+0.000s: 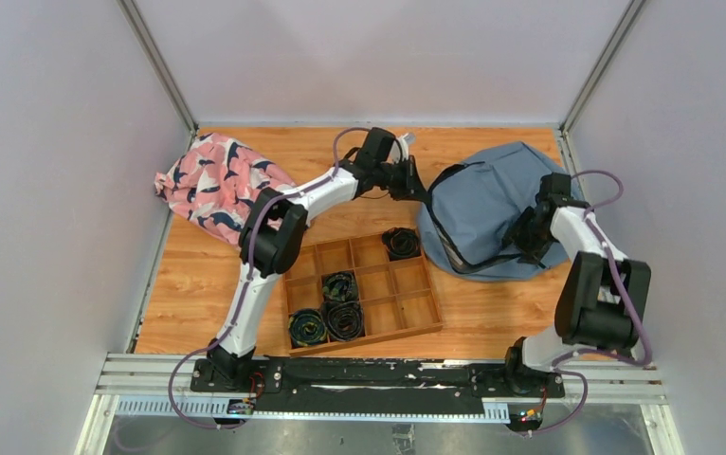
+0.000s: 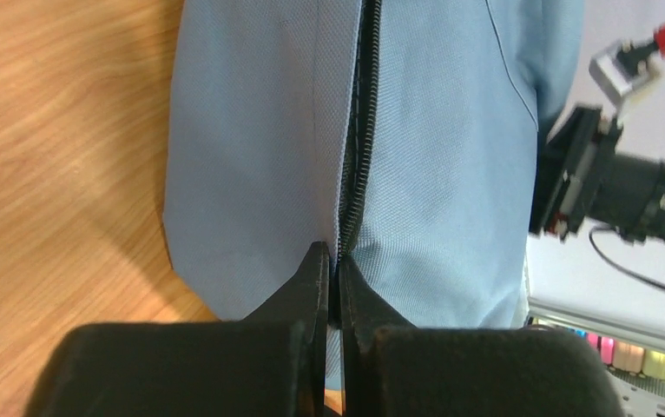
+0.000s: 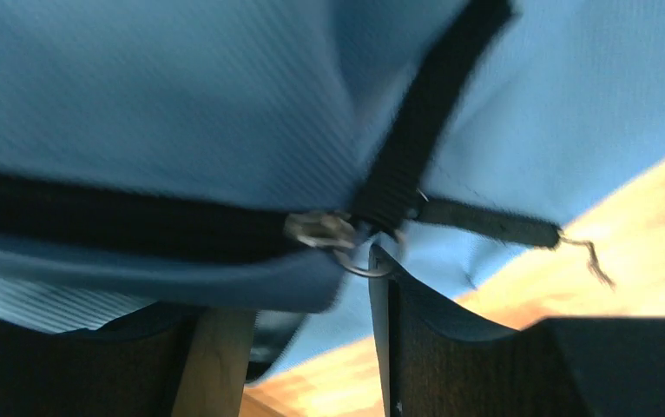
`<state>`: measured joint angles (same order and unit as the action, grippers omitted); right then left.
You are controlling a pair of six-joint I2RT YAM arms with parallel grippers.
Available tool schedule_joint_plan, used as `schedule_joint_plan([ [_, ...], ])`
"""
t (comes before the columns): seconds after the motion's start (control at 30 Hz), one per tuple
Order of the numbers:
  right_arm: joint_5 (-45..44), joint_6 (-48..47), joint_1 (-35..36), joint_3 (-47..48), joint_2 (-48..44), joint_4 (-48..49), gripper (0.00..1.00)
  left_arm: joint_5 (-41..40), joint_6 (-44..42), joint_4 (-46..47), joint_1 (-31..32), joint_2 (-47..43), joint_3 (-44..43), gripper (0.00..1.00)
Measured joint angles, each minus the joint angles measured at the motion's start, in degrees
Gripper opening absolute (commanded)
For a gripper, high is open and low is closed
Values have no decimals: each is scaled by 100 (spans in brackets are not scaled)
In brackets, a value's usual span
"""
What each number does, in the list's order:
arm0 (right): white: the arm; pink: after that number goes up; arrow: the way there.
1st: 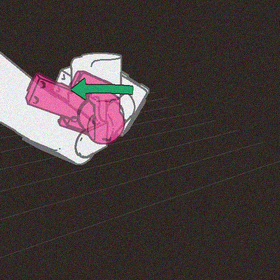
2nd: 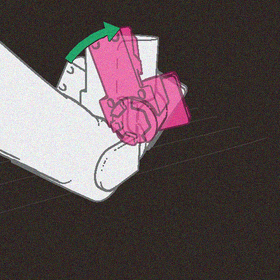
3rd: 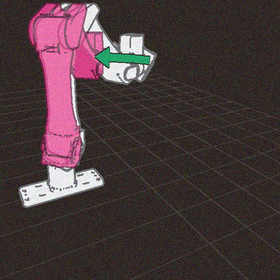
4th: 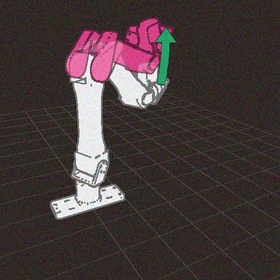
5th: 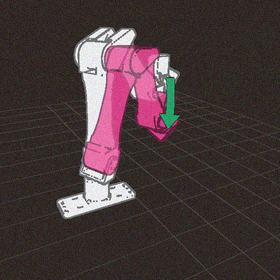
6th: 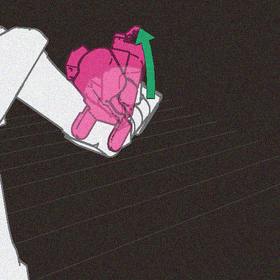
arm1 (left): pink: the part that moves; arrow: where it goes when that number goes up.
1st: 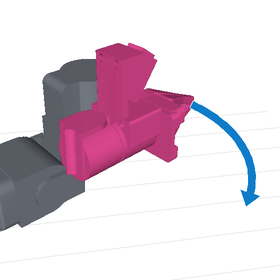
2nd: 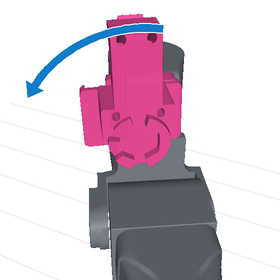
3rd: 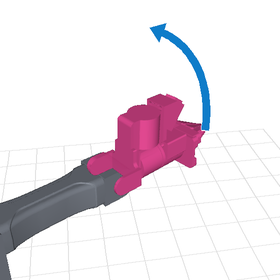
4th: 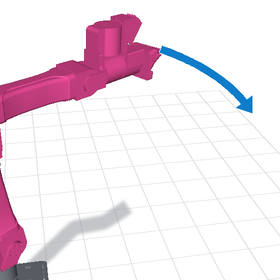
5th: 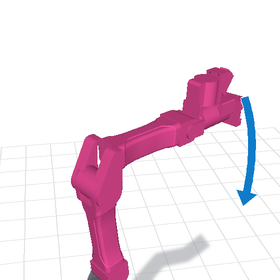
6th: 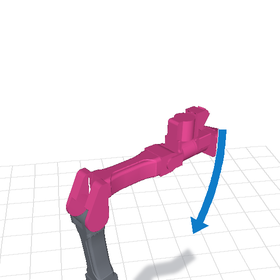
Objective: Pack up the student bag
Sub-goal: Adjust the student bag at the center of the board.
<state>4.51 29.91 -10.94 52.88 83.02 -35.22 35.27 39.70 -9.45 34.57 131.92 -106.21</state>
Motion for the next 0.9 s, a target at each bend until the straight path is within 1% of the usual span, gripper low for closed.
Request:
schedule_joint_plan([
  [0.1,-13,11,0,625,678,96,52,22,103,212,90,-103,236,0],
  [0.2,-98,-13,-22,1154,1182,98,52,4,205,472,245,-356,680,0],
  [0.37,-168,-157,-94,1711,1473,114,52,-63,317,634,573,-866,1388,0],
  [0.4,-166,-203,-94,1808,1486,98,53,-81,341,706,654,-975,1554,2],
  [0.43,-155,-247,-94,1897,1488,90,53,-92,380,800,743,-1088,1738,13],
  [0.47,-153,-275,-90,1965,1488,70,53,-96,426,918,841,-1220,1947,30],
  [0.5,-151,-313,-83,2041,1484,46,53,-94,452,979,935,-1316,2092,43],
  [0.53,-151,-345,-79,2087,1473,31,54,-55,439,1008,1019,-1388,2186,53],
  [0.57,-153,-385,-70,2111,1449,7,54,28,514,1047,1134,-1473,2277,58],
  [0.6,-155,-407,-68,2114,1414,-28,55,101,496,1075,1233,-1534,2310,61],
  [0.67,-162,-450,-68,2114,1274,-157,56,297,501,1141,1401,-1652,2317,63],
  [0.77,-179,-516,-66,2114,848,-345,57,549,442,1163,1530,-1930,2319,57],
  [0.83,-177,-546,-46,2120,490,-407,57,568,275,968,1467,-2175,2308,52],
  [0.9,-168,-557,17,2149,118,-439,57,555,118,761,1285,-2415,2284,51],
])
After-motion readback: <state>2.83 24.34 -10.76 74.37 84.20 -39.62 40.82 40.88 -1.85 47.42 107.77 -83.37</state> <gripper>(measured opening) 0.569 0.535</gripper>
